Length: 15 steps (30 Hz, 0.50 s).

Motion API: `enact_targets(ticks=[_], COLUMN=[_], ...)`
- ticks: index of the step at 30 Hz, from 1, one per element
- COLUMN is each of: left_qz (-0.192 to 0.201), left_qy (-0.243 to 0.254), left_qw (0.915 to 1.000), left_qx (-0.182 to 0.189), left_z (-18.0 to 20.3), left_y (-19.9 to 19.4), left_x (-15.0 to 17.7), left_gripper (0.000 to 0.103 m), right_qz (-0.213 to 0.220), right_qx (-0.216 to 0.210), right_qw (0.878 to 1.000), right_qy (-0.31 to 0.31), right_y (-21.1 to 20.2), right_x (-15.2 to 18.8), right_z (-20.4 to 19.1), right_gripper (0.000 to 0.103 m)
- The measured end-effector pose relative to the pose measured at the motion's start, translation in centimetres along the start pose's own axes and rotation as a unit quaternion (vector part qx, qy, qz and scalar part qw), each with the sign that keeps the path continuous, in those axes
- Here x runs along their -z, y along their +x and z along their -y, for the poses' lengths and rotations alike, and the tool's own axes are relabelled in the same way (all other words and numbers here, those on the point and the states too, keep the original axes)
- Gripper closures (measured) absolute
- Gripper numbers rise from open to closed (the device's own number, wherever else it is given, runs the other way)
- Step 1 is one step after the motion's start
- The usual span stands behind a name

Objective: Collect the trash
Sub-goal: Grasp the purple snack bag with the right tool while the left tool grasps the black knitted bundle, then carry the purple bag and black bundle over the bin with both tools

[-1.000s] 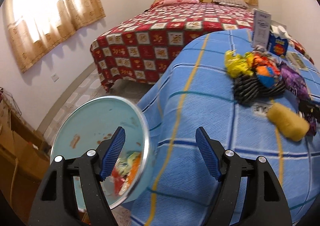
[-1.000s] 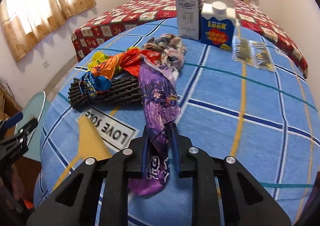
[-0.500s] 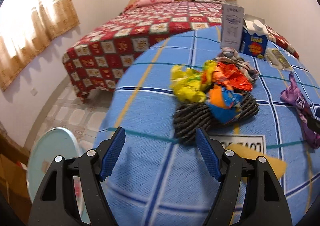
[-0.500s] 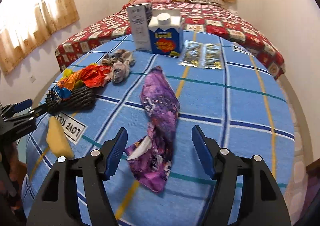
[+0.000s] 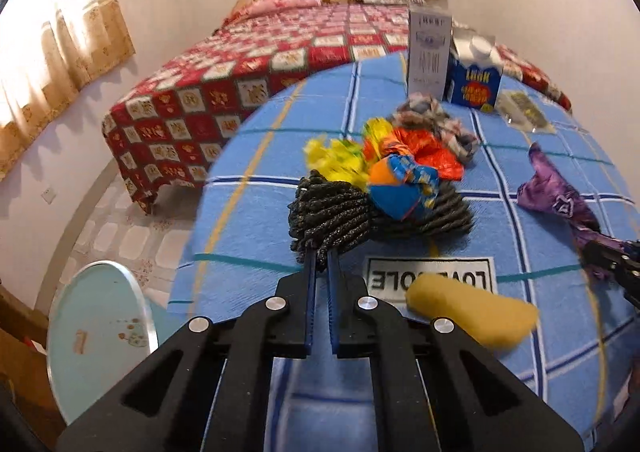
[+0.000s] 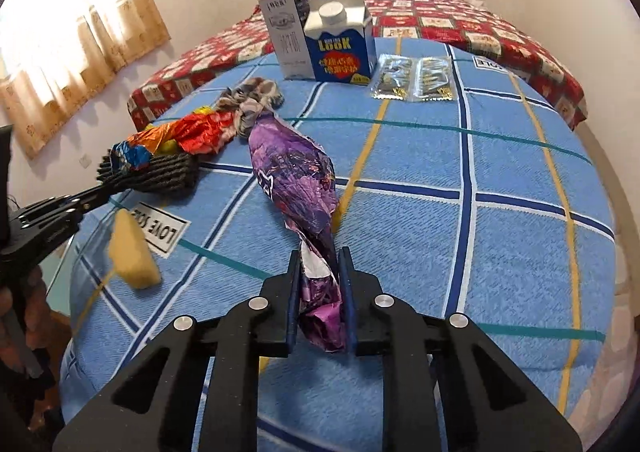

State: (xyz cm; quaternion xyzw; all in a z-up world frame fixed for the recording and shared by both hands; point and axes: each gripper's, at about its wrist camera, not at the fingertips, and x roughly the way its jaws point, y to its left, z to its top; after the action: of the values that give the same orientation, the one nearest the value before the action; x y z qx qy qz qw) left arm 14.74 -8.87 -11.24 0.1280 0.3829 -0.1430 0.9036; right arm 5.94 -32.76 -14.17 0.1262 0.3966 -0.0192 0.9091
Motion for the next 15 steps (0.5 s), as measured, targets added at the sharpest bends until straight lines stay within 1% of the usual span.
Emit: enact_targets(ticks=[4,6,8,11,15], left_qz=[0.023,0.033,0.038,0.044,0.047], left_qy=[-0.012,-0.018,-0.022,-0.032,-0.052], left_qw=[0.9996,0.9991,0.9988,0.9978,0.9957], left_qx=[-0.009,-0.018,-0.021,-0.036,-0.062], left_z=[-1.4,-2.1,-2.7,-4.2,-7.0], left_y=[-3.1,-4.5,-5.3,-6.7,-8.0], left_x=[0.6,1.0,1.3,2.0,2.9], left_gripper=[0.098,0.098,0.098,0.098,0.098], right_qz=[0.017,0.034,0.043,0.057,0.061], right_qx=[0.002,0.005,0.006,-0.002,-0.016], right_qw=[1.0,0.999,0.999,0.998,0.997], right_qy=[0.002,-0.001,-0.006,-0.019,-0.035], right_y=[-1.1,-2.1,-2.7,-3.6,-3.6], right_x=[0.2,0.3,0.2,0.0,-0.5], right_z=[-0.2,-0.6,-0.9,-2.1,-4.0], right_gripper=[0.086,0.086,0.086,0.086,0.086])
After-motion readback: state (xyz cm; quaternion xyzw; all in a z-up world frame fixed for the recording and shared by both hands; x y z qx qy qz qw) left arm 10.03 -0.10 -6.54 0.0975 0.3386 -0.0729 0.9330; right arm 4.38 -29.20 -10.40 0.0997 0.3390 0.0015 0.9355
